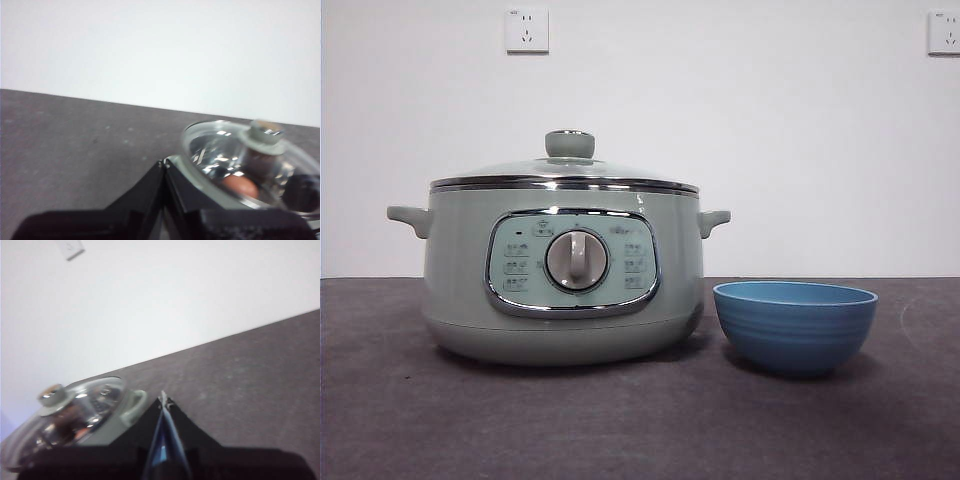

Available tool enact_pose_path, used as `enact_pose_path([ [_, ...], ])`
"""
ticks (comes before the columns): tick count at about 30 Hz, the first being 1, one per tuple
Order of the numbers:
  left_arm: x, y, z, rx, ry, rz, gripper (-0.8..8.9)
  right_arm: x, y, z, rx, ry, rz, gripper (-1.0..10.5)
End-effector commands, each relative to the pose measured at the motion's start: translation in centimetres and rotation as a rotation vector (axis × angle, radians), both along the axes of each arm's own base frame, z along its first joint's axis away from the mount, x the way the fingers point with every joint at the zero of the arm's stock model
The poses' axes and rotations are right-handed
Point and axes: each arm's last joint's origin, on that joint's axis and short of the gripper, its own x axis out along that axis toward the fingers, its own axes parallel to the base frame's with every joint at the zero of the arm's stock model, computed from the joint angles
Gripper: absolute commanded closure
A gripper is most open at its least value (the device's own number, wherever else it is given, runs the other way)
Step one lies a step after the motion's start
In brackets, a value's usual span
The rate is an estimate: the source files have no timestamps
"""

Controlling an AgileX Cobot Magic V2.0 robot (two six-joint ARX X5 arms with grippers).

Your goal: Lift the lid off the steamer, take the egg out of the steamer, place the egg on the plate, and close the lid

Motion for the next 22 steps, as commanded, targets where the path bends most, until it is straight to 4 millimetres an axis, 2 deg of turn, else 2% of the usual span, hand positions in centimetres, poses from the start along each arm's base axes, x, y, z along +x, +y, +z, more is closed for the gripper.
enact_pose_path([
  [1, -0.4, -0.1, 2.0, -0.011, 0.007, -0.048, 8.21, 0.4, 0.2, 1.9, -0.001, 0.024, 0.052, 9.6],
  [7, -0.6, -0.5, 5.6, 0.044, 0.087, -0.171, 8.21, 2.1, 0.8, 6.6, -0.117, 0.12, 0.287, 9.6],
  [15, 0.0, -0.8, 9.0, 0.124, 0.215, -0.316, 8.21, 4.6, 1.7, 12.3, -0.281, 0.235, 0.522, 9.6],
  [19, 0.6, -0.9, 10.2, 0.146, 0.262, -0.38, 8.21, 5.4, 2.1, 13.4, -0.345, 0.308, 0.583, 9.6],
  [22, 1.1, -1.0, 10.5, 0.159, 0.334, -0.416, 8.21, 5.7, 2.3, 13.5, -0.362, 0.381, 0.622, 9.6],
])
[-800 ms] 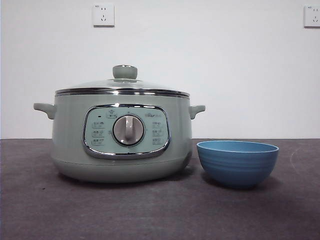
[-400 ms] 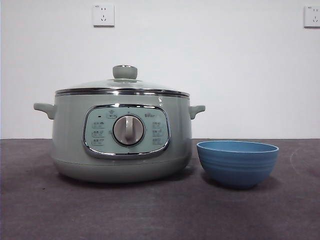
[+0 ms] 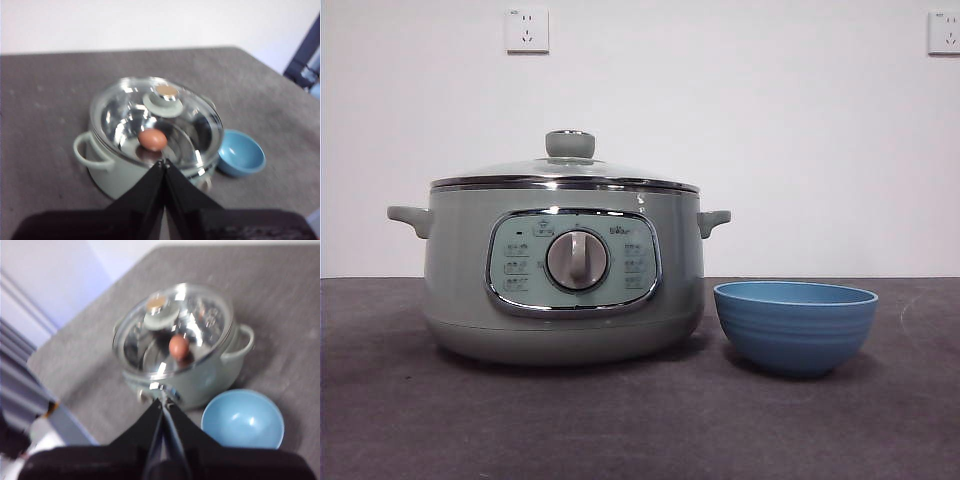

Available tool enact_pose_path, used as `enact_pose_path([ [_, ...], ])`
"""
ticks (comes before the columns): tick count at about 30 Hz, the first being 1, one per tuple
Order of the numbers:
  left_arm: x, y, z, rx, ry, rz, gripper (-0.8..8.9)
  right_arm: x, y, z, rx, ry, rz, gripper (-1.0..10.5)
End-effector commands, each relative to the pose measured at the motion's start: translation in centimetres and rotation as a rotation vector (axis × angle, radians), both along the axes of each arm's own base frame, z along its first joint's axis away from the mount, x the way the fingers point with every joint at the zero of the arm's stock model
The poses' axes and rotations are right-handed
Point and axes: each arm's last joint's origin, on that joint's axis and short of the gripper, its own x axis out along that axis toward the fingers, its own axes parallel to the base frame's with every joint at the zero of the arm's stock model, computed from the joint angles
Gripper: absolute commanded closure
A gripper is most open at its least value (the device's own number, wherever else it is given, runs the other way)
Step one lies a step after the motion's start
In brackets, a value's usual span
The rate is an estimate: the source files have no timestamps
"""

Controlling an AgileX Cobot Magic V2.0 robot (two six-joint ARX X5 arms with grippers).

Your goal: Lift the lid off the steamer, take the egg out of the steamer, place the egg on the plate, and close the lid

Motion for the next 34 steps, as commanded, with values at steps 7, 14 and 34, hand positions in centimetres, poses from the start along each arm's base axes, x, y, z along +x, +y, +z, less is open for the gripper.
enact_pose_path([
  [7, 1.2, 0.0, 0.1, 0.07, 0.106, -0.052, 8.21, -0.4, 0.6, -0.8, -0.092, 0.046, 0.114, 9.6],
  [14, 1.2, -0.2, 0.1, 0.045, 0.107, -0.093, 6.96, -0.4, 0.6, -0.8, -0.092, 0.043, 0.113, 7.9],
  [34, 3.0, -0.5, 1.4, -0.041, -0.007, -0.146, 2.52, -0.4, 0.6, -0.8, -0.072, 0.073, 0.094, 4.1],
])
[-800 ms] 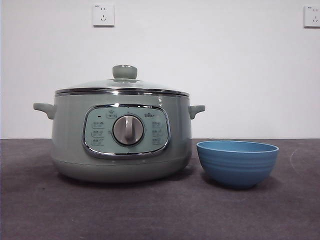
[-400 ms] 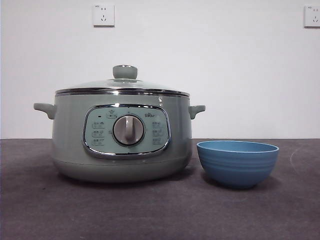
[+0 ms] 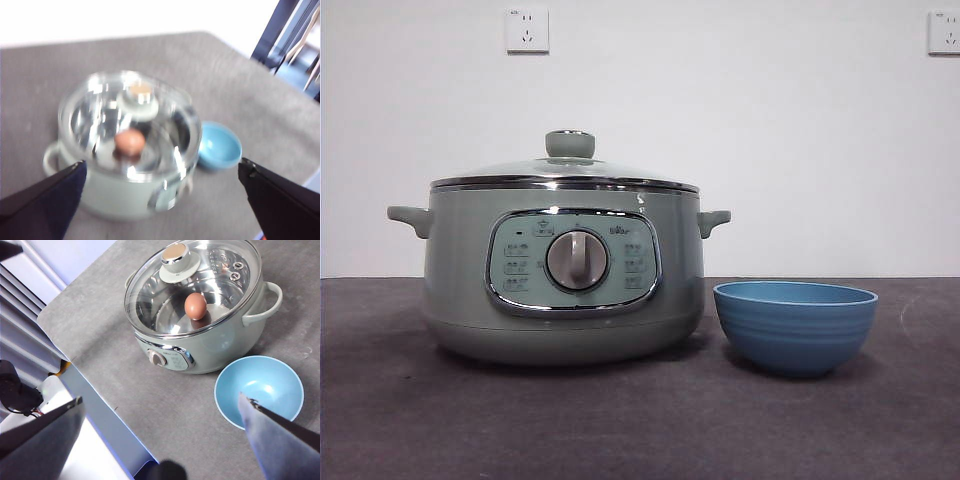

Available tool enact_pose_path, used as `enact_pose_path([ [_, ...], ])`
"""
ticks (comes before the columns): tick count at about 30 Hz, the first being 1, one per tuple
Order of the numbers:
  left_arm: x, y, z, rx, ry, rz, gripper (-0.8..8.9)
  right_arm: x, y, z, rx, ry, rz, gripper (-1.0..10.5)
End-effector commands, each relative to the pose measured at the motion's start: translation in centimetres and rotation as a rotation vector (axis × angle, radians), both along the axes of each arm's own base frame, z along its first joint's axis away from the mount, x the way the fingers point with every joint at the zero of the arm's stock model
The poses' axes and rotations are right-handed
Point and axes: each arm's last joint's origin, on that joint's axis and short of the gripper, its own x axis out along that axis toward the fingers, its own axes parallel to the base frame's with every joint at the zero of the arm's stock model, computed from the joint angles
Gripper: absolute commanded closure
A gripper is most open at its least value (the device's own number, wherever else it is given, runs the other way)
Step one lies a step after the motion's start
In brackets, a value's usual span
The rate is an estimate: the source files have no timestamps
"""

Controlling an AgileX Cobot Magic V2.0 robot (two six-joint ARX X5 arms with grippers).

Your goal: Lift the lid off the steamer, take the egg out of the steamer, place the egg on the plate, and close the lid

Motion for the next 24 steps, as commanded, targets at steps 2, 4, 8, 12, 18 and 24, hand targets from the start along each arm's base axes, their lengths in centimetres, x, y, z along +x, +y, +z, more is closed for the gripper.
enact_pose_path([
  [2, 1.4, -0.4, 0.6, -0.033, -0.032, -0.037, 2.53, 0.0, 0.0, 0.1, 0.002, -0.008, 0.0, 4.1],
  [4, 2.5, -0.9, 0.7, -0.033, -0.042, -0.065, 2.53, 0.0, 0.0, 0.1, 0.001, -0.014, -0.001, 4.1],
  [8, 5.0, -2.1, 1.3, -0.031, -0.055, -0.118, 2.53, 0.1, 0.0, 0.2, 0.003, -0.023, -0.001, 4.1],
  [12, 8.1, -3.9, 1.9, 0.003, -0.07, -0.109, 2.53, 0.1, 0.0, 0.2, 0.005, -0.019, -0.004, 4.1],
  [18, 13.1, -7.2, 1.2, 0.05, -0.065, -0.106, 2.54, 0.1, 0.0, 0.2, 0.008, -0.014, -0.007, 4.1],
  [24, 17.0, -10.1, -1.6, 0.139, -0.019, -0.121, 2.54, 0.1, 0.0, 0.2, 0.007, -0.012, -0.007, 4.1],
])
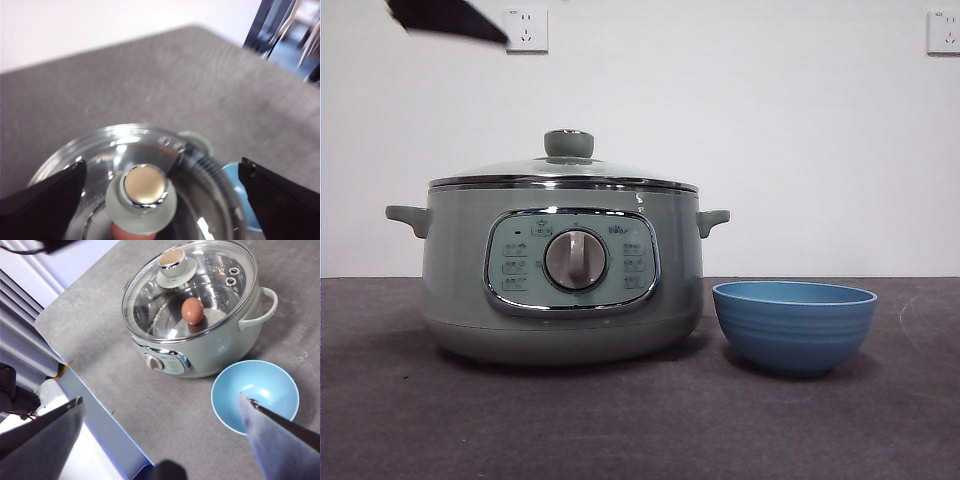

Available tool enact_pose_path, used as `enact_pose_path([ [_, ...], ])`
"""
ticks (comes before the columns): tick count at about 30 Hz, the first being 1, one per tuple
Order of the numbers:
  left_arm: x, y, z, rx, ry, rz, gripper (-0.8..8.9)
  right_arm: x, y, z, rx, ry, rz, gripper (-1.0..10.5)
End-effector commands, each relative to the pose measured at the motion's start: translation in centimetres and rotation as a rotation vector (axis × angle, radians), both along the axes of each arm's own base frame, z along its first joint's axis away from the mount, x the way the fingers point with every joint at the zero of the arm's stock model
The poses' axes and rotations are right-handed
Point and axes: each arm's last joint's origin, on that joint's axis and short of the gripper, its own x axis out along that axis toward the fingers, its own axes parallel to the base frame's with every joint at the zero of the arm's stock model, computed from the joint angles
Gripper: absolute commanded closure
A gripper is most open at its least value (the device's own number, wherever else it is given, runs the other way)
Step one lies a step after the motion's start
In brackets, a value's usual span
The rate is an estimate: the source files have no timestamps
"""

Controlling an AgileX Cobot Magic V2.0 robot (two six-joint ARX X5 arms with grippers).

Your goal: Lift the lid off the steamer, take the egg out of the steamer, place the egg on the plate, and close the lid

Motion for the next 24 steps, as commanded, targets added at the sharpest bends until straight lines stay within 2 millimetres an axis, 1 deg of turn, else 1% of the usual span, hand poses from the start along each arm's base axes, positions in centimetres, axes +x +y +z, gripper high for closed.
enact_pose_path([
  [1, 1.5, -1.3, -1.5, 0.053, -0.007, 0.0, 2.54, 0.0, 0.0, 0.0, 0.004, 0.003, -0.001, 4.1],
  [4, 2.7, -2.2, -2.9, 0.079, 0.008, 0.008, 2.54, 0.0, 0.0, 0.0, 0.004, 0.003, -0.001, 4.1],
  [7, 3.4, -2.8, -4.1, 0.121, 0.019, 0.016, 2.55, 0.0, 0.0, 0.0, 0.004, 0.003, -0.001, 4.1],
  [13, 4.5, -3.5, -6.0, 0.174, 0.041, 0.033, 2.55, 0.0, 0.0, 0.0, 0.004, 0.003, -0.001, 4.1],
  [16, 4.7, -3.7, -6.4, 0.18, 0.055, 0.028, 2.57, 0.0, 0.0, 0.0, 0.004, 0.003, -0.001, 4.1],
  [17, 4.6, -3.9, -6.4, 0.18, 0.053, 0.024, 2.82, 0.0, 0.0, 0.0, 0.004, 0.003, -0.001, 4.1],
  [19, 4.6, -4.0, -6.4, 0.179, 0.051, 0.019, 4.09, 0.0, 0.0, 0.0, 0.004, 0.003, -0.001, 4.1],
  [21, 4.5, -4.1, -6.5, 0.181, 0.056, 0.015, 4.47, 0.0, 0.0, 0.0, 0.004, 0.003, -0.001, 4.1],
  [22, 4.5, -4.1, -6.5, 0.182, 0.059, 0.016, 4.48, 0.0, 0.0, 0.0, 0.004, 0.003, -0.001, 4.1],
  [23, 4.5, -4.1, -6.5, 0.183, 0.063, 0.015, 4.93, 0.0, 0.0, 0.0, 0.004, 0.003, -0.001, 4.1],
  [24, 4.4, -4.1, -6.6, 0.184, 0.068, 0.015, 5.8, 0.0, 0.0, 0.0, 0.004, 0.003, -0.001, 4.1],
])
